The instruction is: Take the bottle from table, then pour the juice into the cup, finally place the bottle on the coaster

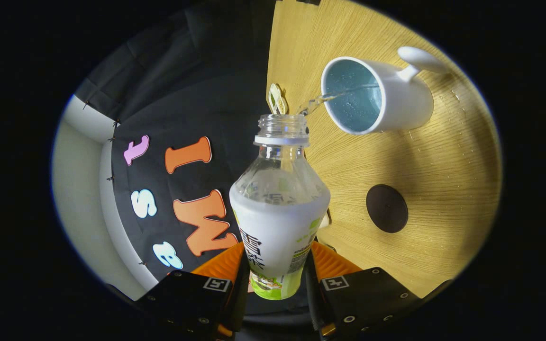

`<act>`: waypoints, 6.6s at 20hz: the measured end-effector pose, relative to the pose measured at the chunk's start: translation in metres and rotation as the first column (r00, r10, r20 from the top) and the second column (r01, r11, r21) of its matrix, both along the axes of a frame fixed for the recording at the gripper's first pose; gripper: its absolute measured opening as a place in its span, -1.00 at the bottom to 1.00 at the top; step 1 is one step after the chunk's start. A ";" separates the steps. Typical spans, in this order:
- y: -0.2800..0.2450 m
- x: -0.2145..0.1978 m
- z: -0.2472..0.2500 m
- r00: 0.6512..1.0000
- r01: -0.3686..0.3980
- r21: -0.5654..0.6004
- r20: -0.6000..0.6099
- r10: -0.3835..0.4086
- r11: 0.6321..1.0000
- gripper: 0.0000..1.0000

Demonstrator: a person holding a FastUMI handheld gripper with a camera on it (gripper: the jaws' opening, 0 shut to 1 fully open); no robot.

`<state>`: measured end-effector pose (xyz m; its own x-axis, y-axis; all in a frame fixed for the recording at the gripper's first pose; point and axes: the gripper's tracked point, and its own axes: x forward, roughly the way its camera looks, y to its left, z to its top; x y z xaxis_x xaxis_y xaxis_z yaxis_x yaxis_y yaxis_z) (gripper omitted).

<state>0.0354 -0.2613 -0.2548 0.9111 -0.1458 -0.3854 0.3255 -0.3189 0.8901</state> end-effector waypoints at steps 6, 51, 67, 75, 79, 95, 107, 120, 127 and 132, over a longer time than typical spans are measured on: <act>-0.001 -0.001 0.001 1.000 0.011 0.013 0.011 -0.012 1.000 0.10; -0.021 0.012 0.027 0.985 0.131 0.200 0.081 -0.150 0.971 0.11; 0.002 0.019 -0.015 0.983 -0.141 -0.306 -0.159 0.096 0.941 0.10; -0.008 0.028 -0.001 0.895 -0.435 -0.761 -0.424 0.137 0.482 0.11; -0.015 0.032 0.000 0.817 -0.569 -0.801 -0.577 0.011 0.188 0.11; 0.019 0.042 -0.090 0.658 -0.749 -0.641 -0.750 -0.074 -0.166 0.13; 0.022 0.036 -0.105 0.644 -0.763 -0.634 -0.762 -0.063 -0.127 0.31; 0.066 0.001 -0.021 0.713 -0.693 -0.706 -0.701 0.009 -0.149 0.95; 0.187 -0.007 0.096 0.813 -0.505 -0.837 -0.543 0.211 -0.211 0.94; 0.261 -0.024 0.147 0.831 -0.398 -0.888 -0.456 0.319 -0.232 0.93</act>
<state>0.0109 0.0002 -0.1078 0.9651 -0.0296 -0.2603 0.0510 0.9958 0.0759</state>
